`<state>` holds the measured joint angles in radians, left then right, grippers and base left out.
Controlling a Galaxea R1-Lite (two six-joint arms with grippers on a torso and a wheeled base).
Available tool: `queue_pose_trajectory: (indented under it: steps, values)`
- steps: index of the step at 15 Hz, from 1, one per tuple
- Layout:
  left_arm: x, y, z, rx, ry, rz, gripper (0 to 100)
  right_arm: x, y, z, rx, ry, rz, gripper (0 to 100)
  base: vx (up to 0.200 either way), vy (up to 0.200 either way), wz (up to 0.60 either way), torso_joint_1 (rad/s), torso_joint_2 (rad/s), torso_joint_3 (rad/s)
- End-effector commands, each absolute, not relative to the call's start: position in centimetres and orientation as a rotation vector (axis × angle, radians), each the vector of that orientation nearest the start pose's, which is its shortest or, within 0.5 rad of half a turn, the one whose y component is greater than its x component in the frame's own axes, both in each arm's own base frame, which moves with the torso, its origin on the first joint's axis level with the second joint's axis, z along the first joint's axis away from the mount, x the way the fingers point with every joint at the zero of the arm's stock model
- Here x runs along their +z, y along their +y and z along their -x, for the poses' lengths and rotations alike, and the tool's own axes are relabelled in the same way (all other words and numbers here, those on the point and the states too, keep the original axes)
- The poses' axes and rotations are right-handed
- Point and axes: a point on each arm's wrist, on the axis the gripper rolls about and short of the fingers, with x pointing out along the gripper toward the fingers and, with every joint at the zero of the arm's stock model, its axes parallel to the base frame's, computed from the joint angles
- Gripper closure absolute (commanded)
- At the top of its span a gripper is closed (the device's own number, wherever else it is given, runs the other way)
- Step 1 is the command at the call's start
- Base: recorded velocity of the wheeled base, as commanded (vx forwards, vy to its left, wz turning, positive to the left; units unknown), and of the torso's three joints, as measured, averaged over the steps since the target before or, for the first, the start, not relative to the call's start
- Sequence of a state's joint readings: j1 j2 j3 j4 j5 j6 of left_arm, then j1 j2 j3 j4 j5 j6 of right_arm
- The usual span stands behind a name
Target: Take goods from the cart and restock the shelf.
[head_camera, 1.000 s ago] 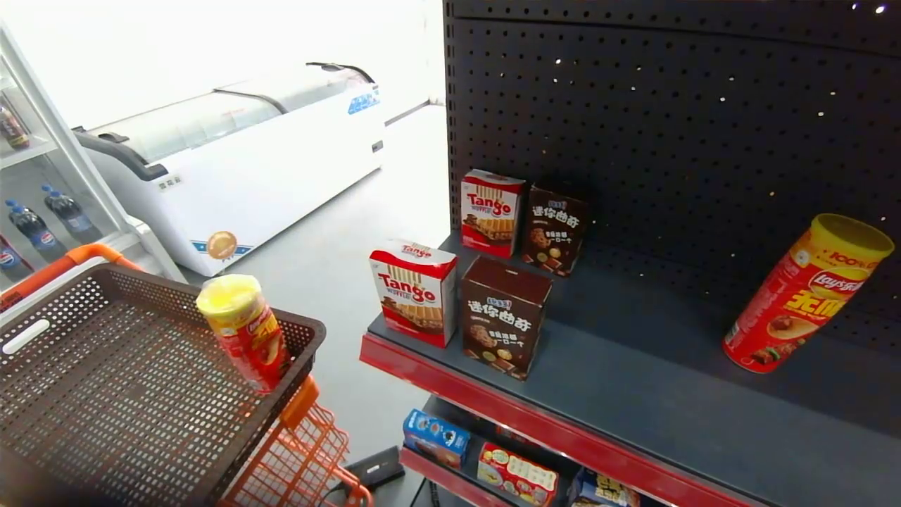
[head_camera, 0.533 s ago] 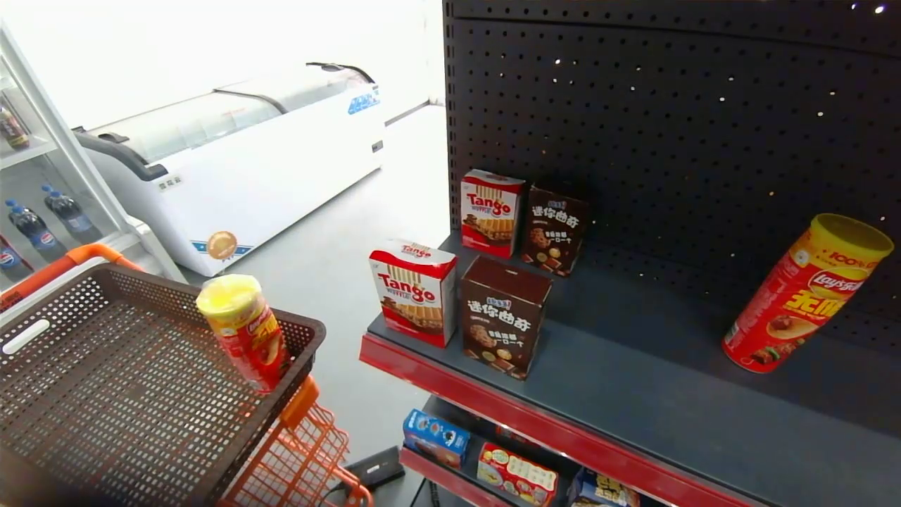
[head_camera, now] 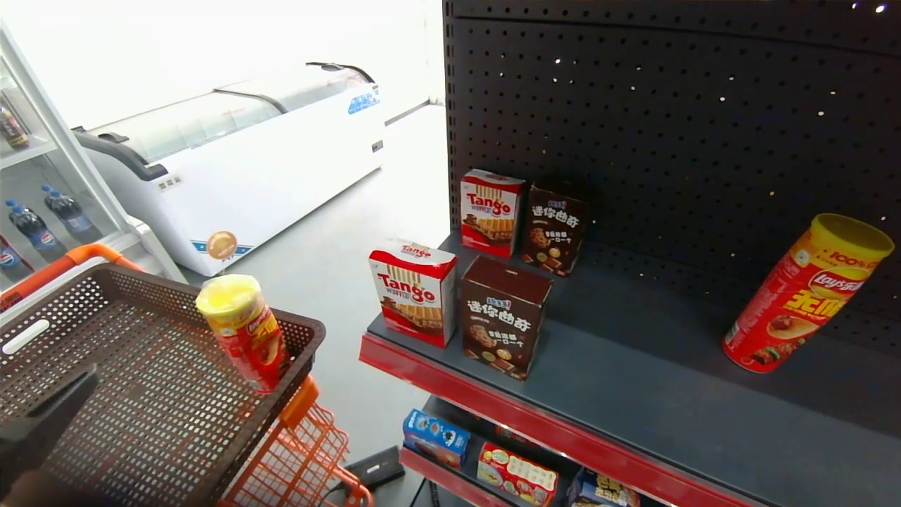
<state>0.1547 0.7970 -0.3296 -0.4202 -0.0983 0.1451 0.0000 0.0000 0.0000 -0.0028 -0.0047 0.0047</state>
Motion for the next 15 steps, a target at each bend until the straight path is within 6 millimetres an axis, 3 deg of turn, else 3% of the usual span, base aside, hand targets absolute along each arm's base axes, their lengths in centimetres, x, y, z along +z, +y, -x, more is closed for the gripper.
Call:
queue_pose_trajectory:
  steps: [1,4,15]
  values:
    - [15.5,2.1,-14.7,0.041,0.184,-0.164,0,7.6,0.0,2.3,-0.005,-0.003,-0.005,0,0.0,0.0,0.0,0.0,0.0,0.0]
    - [12.3,2.4,-17.2,0.035,0.232,-0.148,0,7.6,0.0,2.3,-0.005,-0.003,-0.005,0,0.0,0.0,0.0,0.0,0.0,0.0]
    - [8.3,3.6,-25.5,0.037,0.168,-0.125,0,7.6,0.0,2.3,-0.005,-0.003,-0.005,0,0.0,0.0,0.0,0.0,0.0,0.0]
